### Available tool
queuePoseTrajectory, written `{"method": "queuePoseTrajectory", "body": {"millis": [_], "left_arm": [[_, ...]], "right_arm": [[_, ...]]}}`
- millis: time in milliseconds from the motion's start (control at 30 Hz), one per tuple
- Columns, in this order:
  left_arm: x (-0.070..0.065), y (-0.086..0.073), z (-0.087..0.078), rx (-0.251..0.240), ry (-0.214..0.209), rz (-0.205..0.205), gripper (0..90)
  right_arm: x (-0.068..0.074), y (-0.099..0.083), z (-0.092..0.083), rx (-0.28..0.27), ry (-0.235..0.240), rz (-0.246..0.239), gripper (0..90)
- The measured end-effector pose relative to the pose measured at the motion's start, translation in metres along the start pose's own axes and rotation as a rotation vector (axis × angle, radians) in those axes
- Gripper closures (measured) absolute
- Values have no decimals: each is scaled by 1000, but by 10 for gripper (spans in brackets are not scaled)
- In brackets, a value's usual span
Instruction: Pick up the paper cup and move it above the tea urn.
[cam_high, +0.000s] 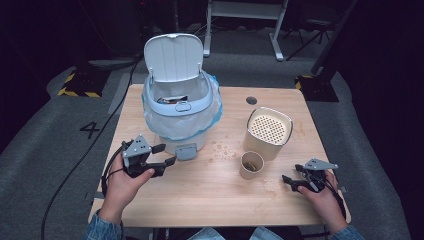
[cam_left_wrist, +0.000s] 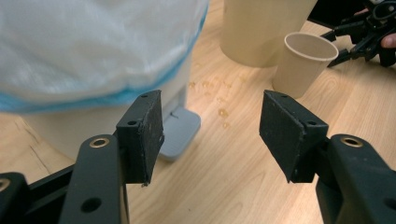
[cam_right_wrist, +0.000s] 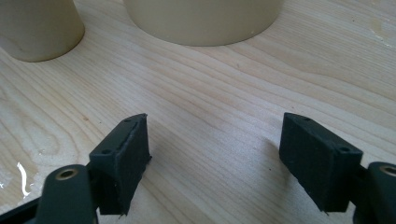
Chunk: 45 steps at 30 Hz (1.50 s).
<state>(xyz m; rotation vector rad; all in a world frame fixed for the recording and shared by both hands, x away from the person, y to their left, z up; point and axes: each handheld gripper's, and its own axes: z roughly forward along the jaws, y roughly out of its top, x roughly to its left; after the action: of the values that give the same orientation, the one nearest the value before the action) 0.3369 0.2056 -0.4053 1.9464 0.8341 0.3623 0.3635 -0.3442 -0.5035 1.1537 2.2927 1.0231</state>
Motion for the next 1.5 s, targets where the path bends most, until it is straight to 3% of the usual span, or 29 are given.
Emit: {"method": "queuePoseTrajectory", "body": {"millis": [67,267,433,633,833,1067,1233,1367,1500], "left_arm": [[2,-8,6,34,26,-11,397],[7,-29,22,106,7,-50,408],[14,-41,33,180,17,-42,397],[20,-52,42,248,18,-63,383],[21,-57,49,304,30,-42,363],[23,-64,58,371,59,-13,310],[24,-66,61,357,63,6,258],[24,-71,66,309,68,29,136],[26,-73,68,289,64,31,109]], "right_arm": [[0,0,0,0,-2,-3,237],[3,3,-5,27,39,-10,242],[11,8,-10,25,79,-26,223],[23,17,-12,11,111,-48,213],[34,25,-12,-4,134,-89,209],[43,33,-11,-36,158,-97,202],[52,39,-9,-35,180,-132,191],[60,48,-7,-44,184,-164,190],[67,56,-6,-54,191,-196,189]]}}
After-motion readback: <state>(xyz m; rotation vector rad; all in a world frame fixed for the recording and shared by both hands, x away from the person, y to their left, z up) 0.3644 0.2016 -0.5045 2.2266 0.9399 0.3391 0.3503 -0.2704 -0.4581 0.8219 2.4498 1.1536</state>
